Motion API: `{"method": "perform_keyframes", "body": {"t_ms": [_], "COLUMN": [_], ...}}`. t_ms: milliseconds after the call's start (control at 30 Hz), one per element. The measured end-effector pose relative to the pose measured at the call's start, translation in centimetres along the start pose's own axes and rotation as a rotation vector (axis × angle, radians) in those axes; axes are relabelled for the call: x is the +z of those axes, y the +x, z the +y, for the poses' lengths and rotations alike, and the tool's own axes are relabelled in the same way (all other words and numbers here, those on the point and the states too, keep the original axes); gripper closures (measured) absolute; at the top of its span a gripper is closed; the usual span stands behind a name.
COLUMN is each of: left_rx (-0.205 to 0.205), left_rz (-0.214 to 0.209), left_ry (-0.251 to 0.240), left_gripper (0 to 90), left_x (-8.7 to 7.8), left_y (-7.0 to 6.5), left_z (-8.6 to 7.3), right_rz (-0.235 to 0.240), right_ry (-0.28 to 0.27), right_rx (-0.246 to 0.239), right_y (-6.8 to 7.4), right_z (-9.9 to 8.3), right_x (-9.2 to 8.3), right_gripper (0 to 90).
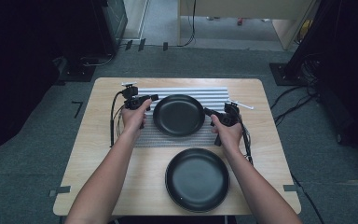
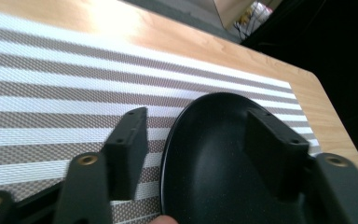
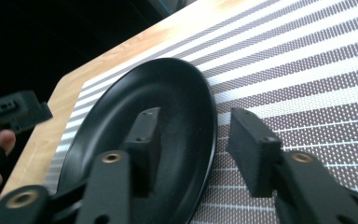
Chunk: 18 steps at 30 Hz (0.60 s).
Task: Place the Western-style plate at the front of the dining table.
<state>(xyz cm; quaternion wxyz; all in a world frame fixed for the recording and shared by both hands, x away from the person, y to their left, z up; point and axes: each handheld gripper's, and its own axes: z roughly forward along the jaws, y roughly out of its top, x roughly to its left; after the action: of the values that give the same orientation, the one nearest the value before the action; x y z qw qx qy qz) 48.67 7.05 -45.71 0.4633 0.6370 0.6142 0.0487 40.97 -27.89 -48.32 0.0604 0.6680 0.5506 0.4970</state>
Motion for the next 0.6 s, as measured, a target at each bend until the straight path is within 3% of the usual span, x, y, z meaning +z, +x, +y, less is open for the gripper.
{"method": "perform_keyframes", "body": {"t_ms": [33, 67, 100, 133, 200, 233, 267, 300, 467, 500, 533, 600], "left_rx": [0.042, 0.042, 0.057, 0.065, 0.097, 0.125, 0.125, 0.176, 0.192, 0.226, 0.226, 0.272], "left_rz": [0.028, 0.028, 0.027, 0.02, -0.019, -0.02, -0.02, 0.004, -0.009, -0.018, -0.018, 0.011], "left_ry": [-0.026, -0.026, -0.036, -0.049, -0.059, -0.057, -0.057, -0.057, -0.079, -0.088, -0.088, -0.104], "left_gripper": [34.9, 33.6, 32.2, 32.2, 24.7, 20.2, 16.0, 14.2, 13.2, 10.7, 9.9, 9.9], "left_x": [-0.7, -0.7, -1.0, -1.3, -2.5, -2.9, -2.9, -3.5, -4.9, -5.5, -5.5, -6.1], "left_y": [-0.4, -0.4, -0.6, -0.8, -1.4, -1.6, -1.6, -2.2, -2.8, -3.0, -3.0, -3.4], "left_z": [-0.1, -0.1, -0.2, -0.2, -0.2, -0.3, -0.3, -0.6, -1.4, -2.1, -2.1, -2.8], "right_rz": [0.006, 0.006, 0.004, 0.004, -0.021, -0.025, -0.026, -0.029, -0.027, -0.032, -0.032, -0.024], "right_ry": [0.003, 0.003, -0.007, -0.007, -0.009, -0.004, -0.002, 0.012, 0.018, 0.021, 0.021, 0.026], "right_rx": [-0.023, -0.023, -0.066, -0.066, -0.123, -0.126, -0.126, -0.127, -0.137, -0.134, -0.134, -0.139], "right_y": [0.2, 0.2, 0.6, 0.6, 0.7, 0.7, 0.7, 0.7, 0.6, 0.6, 0.6, 0.3], "right_z": [0.0, 0.0, -0.2, -0.2, -0.4, -0.5, -0.6, -0.6, -1.0, -1.1, -1.1, -1.3], "right_x": [-0.3, -0.3, -0.9, -0.9, -1.9, -2.2, -2.5, -2.7, -4.0, -4.8, -4.8, -5.8], "right_gripper": [49.4, 49.4, 48.8, 48.8, 47.2, 46.8, 45.7, 44.4, 40.1, 38.4, 38.4, 33.1]}}
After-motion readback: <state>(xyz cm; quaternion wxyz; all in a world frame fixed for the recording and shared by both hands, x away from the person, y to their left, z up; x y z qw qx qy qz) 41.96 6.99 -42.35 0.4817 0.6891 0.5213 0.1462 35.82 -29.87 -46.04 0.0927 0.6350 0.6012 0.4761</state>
